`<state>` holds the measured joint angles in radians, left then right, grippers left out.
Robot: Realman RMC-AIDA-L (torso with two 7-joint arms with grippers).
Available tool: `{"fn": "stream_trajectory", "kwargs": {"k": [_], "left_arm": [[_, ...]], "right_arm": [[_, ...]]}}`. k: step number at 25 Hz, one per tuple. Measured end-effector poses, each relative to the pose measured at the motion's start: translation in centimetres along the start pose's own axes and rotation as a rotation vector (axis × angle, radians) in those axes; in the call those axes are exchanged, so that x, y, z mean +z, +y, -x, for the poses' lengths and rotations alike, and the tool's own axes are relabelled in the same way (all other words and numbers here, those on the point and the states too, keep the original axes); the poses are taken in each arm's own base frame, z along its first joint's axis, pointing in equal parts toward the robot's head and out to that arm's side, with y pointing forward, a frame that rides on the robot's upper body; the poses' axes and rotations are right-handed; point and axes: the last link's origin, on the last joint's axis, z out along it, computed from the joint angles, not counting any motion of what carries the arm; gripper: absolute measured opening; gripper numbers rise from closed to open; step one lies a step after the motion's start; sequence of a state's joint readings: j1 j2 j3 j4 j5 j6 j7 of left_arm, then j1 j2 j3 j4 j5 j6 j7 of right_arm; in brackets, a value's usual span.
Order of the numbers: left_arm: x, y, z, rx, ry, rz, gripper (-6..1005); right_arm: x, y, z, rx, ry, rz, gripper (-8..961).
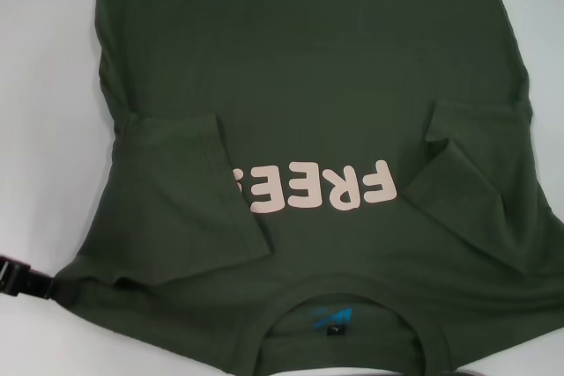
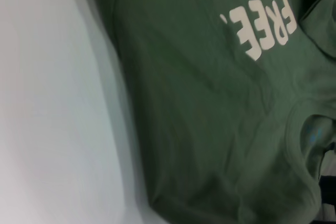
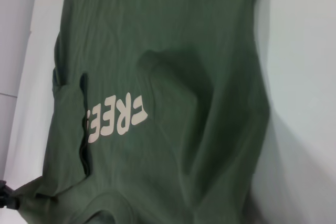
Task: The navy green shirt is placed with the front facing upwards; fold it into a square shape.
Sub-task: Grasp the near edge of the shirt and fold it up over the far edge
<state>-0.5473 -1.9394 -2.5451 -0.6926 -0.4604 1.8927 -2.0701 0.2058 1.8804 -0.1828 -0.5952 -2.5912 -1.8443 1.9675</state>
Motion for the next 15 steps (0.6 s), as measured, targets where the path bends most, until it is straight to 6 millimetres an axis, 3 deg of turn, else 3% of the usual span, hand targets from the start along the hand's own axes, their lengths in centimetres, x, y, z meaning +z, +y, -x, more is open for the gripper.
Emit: {"fn": "stream_trajectory", "kwargs": {"k": [5, 8, 15], "left_arm": [[0.1, 0.4, -1.1, 0.024, 0.011, 0.008, 29], [0.0, 0.9, -2.1, 0.045, 0.024, 0.014, 30], [-0.2, 2.5, -5.8, 0.128, 0.096, 0.038, 30]], "right_arm": [[0.4, 0.6, 1.5, -0.036, -0.005, 0.014, 46], [0.6, 1.3, 3.4, -0.07, -0.014, 0.027, 46], [2.0, 3.2, 7.1, -0.133, -0.006, 0.056, 46]]}}
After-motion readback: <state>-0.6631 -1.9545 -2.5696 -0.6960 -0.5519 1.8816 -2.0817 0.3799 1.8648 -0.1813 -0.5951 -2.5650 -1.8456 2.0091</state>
